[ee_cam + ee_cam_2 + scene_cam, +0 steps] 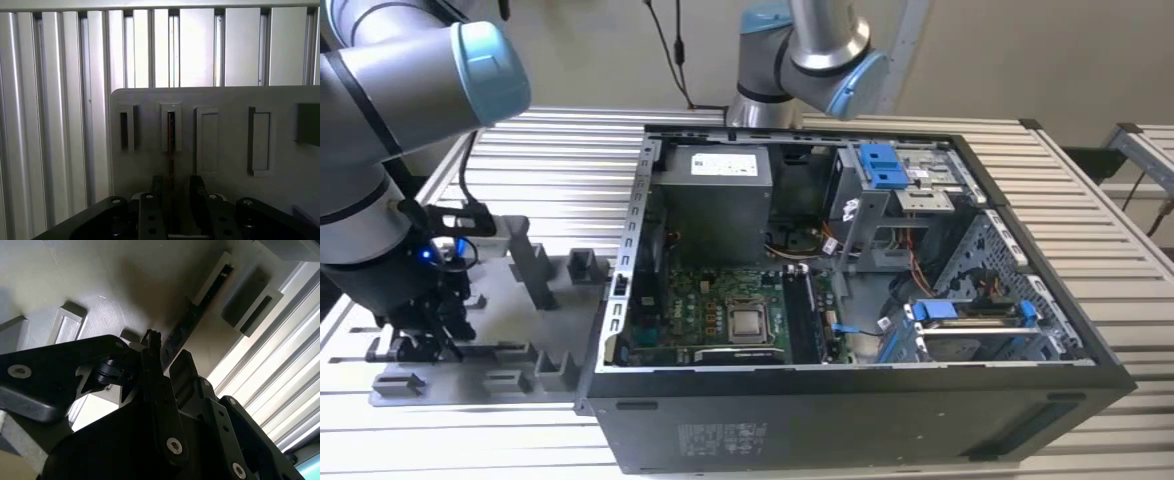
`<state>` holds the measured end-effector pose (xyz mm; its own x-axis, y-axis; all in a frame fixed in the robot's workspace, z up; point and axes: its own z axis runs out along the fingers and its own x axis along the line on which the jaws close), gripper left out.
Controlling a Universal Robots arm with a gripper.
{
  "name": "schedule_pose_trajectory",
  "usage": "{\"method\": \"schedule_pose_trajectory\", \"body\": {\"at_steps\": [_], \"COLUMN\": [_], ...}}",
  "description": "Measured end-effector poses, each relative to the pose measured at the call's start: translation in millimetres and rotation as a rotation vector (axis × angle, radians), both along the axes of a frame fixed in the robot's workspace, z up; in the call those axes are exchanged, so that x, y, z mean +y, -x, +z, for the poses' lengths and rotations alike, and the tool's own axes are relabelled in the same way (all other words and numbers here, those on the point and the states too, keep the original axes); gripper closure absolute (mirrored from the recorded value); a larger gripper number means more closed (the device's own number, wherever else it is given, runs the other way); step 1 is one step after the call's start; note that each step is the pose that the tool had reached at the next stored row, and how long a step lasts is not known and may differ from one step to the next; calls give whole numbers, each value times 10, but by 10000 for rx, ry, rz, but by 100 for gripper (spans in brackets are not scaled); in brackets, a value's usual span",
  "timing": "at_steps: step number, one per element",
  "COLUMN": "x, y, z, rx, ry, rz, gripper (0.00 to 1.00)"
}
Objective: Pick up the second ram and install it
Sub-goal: 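Pick up the second ram and move it above second insertion slot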
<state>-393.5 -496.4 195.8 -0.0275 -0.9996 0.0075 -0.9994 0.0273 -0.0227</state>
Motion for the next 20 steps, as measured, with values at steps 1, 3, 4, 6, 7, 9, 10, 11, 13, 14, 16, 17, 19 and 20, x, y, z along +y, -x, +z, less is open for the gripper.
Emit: {"method": "schedule_pose_trajectory", "body": {"at_steps": [1, 3, 4, 6, 7, 9, 10, 11, 13, 14, 16, 17, 19, 20], "x": [0, 0, 0, 0, 0, 0, 0, 0, 0, 0, 0, 0, 0, 0], "y": [0, 0, 0, 0, 0, 0, 0, 0, 0, 0, 0, 0, 0, 0], "z": [0, 0, 0, -1, -1, -1, -1, -1, -1, -1, -3, -3, -3, -3], "rx": [0, 0, 0, 0, 0, 0, 0, 0, 1, 0, 0, 0, 0, 0], "ry": [1, 1, 0, 0, 0, 0, 0, 0, 1, 0, 1, 0, 0, 0], "rz": [0, 0, 0, 0, 0, 0, 1, 0, 1, 1, 1, 1, 2, 1], "gripper": [64, 66, 73, 79, 79, 85, 85, 85, 85, 86, 86, 86, 86, 86]}}
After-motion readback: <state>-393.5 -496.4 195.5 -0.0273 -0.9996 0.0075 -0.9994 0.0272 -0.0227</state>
